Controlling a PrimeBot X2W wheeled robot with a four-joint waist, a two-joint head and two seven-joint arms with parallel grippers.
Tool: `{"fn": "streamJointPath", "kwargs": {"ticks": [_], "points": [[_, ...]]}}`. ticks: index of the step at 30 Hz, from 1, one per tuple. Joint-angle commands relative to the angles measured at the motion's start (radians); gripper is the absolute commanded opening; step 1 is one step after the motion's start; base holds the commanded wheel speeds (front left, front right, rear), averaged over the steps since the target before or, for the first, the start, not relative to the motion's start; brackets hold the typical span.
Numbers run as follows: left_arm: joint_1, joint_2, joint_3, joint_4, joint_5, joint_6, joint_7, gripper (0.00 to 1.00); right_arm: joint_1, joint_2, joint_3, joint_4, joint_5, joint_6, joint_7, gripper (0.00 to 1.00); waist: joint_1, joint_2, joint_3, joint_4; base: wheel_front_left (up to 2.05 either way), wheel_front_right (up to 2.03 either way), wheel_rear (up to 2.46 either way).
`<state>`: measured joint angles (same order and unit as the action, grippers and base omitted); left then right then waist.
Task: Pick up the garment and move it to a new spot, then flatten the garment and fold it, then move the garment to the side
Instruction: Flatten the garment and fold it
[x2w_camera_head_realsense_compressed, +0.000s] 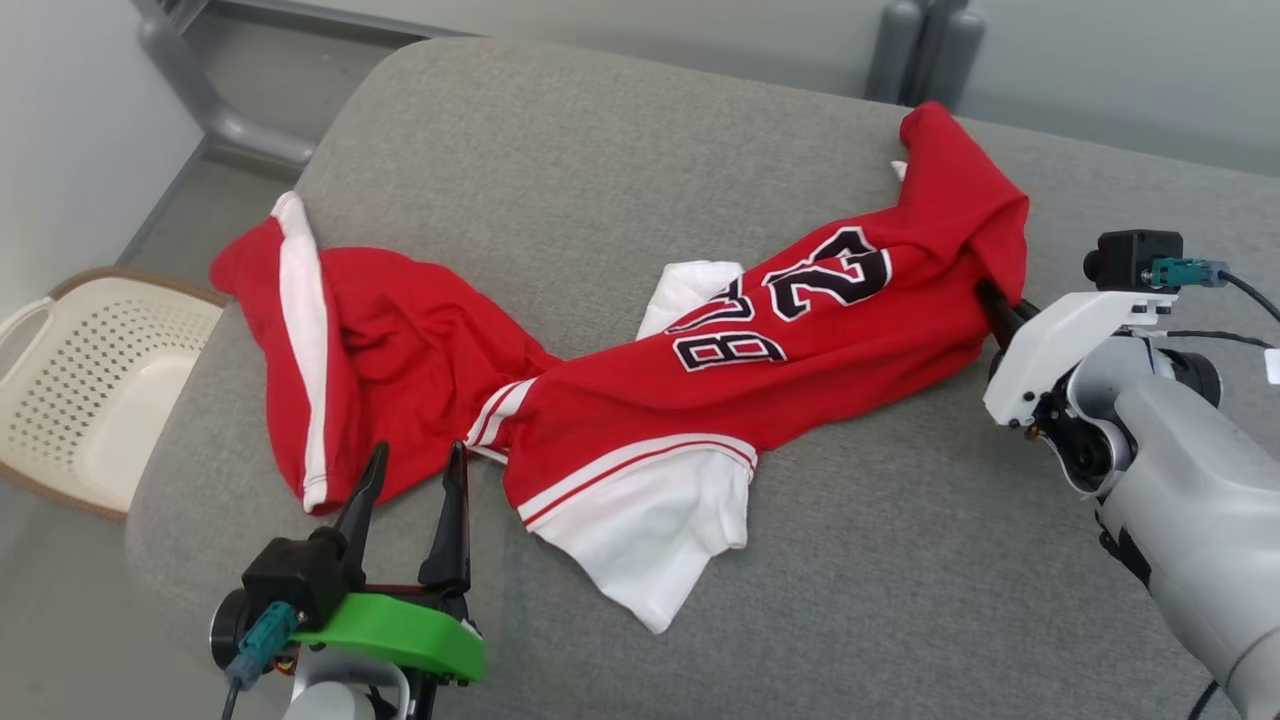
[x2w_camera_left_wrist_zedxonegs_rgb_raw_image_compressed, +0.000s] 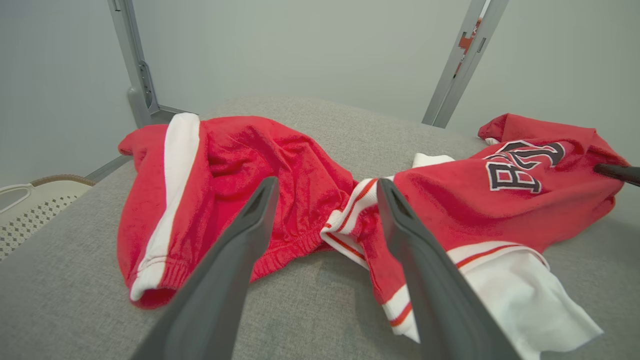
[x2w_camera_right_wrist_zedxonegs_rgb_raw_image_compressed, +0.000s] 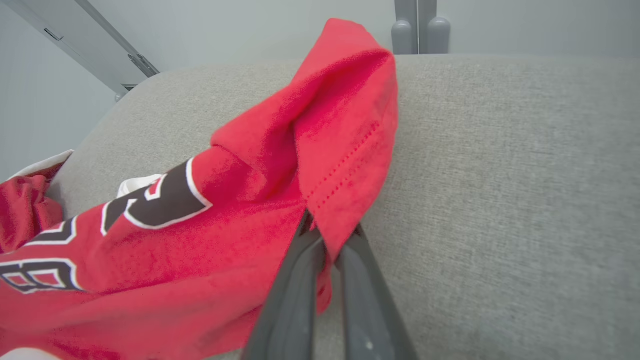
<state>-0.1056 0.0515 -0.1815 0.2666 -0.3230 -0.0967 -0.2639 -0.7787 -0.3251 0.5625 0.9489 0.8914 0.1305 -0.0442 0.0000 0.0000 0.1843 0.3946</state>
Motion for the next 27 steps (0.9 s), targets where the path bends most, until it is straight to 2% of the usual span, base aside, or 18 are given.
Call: {"fn": "streamJointPath", "kwargs": {"ticks": [1, 10, 16, 19, 20, 21, 22, 27], "points": [[0.012, 0.007, 0.004, 0.001, 0.005, -0.003, -0.001, 1.0, 0.024, -0.022, 0.012, -0.025, 0.008, 0.0, 0.029, 0.0, 0.0, 0.0, -0.062, -0.09, 0.0, 0.0, 0.0], [0.036, 0.015, -0.003, 0.001, 0.017, -0.006, -0.001, 1.0, 0.132, -0.196, 0.037, -0.289, 0.041, 0.0, 0.259, 0.0, 0.0, 0.0, -0.101, -0.238, 0.0, 0.0, 0.0], [0.04, 0.023, -0.006, 0.005, 0.018, -0.003, -0.001, 1.0, 0.253, -0.298, -0.021, -0.47, 0.028, 0.0, 0.426, 0.0, 0.0, 0.0, -0.112, -0.291, 0.0, 0.0, 0.0], [0.032, 0.023, -0.014, 0.006, 0.018, -0.005, 0.0, 1.0, 0.311, -0.305, -0.076, -0.548, -0.01, 0.0, 0.472, 0.0, 0.0, 0.0, -0.109, -0.295, 0.0, 0.0, 0.0], [0.026, 0.023, -0.017, 0.006, 0.018, -0.006, 0.002, 1.0, 0.331, -0.294, -0.1, -0.569, -0.031, 0.0, 0.482, 0.05, 0.0, 0.0, -0.106, -0.293, 0.0, 0.0, 0.0], [0.022, 0.023, -0.021, 0.007, 0.017, -0.007, 0.003, 1.0, 0.345, -0.284, -0.12, -0.581, -0.051, 0.0, 0.488, 0.45, 0.0, 0.0, -0.105, -0.29, 0.0, 0.0, 0.0], [0.019, 0.025, -0.024, 0.009, 0.016, -0.008, 0.003, 1.0, 0.359, -0.266, -0.144, -0.591, -0.082, 0.0, 0.492, 1.0, 0.0, 0.0, -0.103, -0.285, 0.0, 0.0, 0.0], [0.011, 0.037, -0.022, 0.016, 0.008, -0.004, 0.008, 1.0, 0.401, -0.135, -0.245, -0.617, -0.208, 0.0, 0.475, 1.0, 0.0, 0.0, -0.099, -0.265, 0.0, 0.0, 0.0]]}}
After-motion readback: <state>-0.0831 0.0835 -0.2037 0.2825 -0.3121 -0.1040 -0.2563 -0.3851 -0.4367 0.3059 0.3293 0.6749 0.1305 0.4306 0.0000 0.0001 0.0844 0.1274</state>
